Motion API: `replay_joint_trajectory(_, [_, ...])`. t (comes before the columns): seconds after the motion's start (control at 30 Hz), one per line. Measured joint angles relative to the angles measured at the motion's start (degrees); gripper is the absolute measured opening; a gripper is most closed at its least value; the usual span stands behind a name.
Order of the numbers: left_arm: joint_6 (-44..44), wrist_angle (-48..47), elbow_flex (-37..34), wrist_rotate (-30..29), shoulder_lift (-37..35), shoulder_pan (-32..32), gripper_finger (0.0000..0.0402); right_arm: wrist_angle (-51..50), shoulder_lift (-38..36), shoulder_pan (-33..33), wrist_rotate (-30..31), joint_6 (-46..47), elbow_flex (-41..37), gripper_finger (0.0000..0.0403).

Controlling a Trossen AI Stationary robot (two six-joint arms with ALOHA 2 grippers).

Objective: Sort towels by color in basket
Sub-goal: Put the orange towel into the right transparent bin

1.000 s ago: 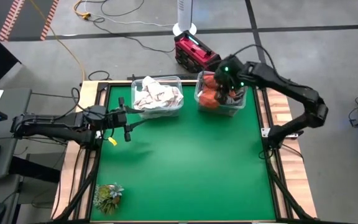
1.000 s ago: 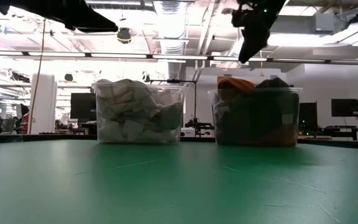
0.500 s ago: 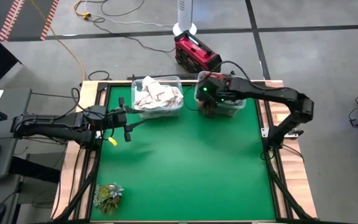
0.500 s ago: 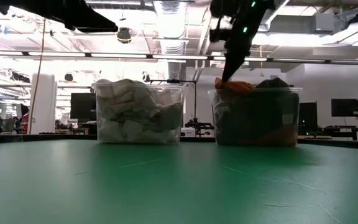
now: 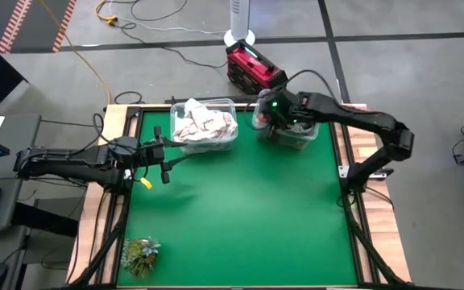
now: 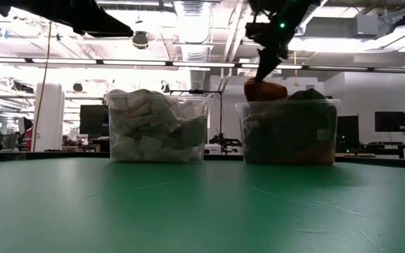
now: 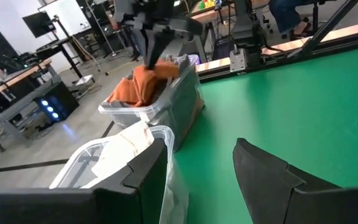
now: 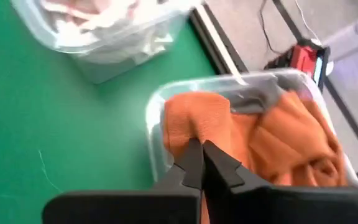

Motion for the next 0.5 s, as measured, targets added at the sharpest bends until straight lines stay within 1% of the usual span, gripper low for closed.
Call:
replay_joint_trajectory(0.07, [0.0, 0.0, 0.0, 0.0, 0.0, 0.0, 0.0173, -1.4, -1.3, -1.7, 0.5, 1.4, 0.0, 0.0024])
replay_joint_trajectory(0.17, [0.0, 0.1, 0.0, 0.0, 0.0, 0.0, 0.0173, -4.8, -1.8, -5.5, 4.4, 1.5, 0.0, 0.0014])
replay_joint_trajectory(0.27, [0.0, 0.6, 0.0, 0.0, 0.0, 0.0, 0.0173, -5.1, -0.1, -10.5, 4.6, 0.4, -0.7, 0.0013])
replay_joint_trajectory(0.3, [0.0, 0.6, 0.0, -0.1, 0.0, 0.0, 0.0173, -4.3, 0.7, -12.0, 3.6, -0.4, -1.5, 0.0014])
replay_joint_trajectory(0.43, [0.0, 0.6, 0.0, -0.2, 0.0, 0.0, 0.0173, -2.1, 5.4, -17.6, -7.1, -2.3, -5.5, 0.0019])
replay_joint_trajectory(0.5, [0.0, 0.6, 0.0, -0.2, 0.0, 0.0, 0.0173, -1.0, 8.1, -18.8, -9.7, -3.2, -7.9, 0.0018])
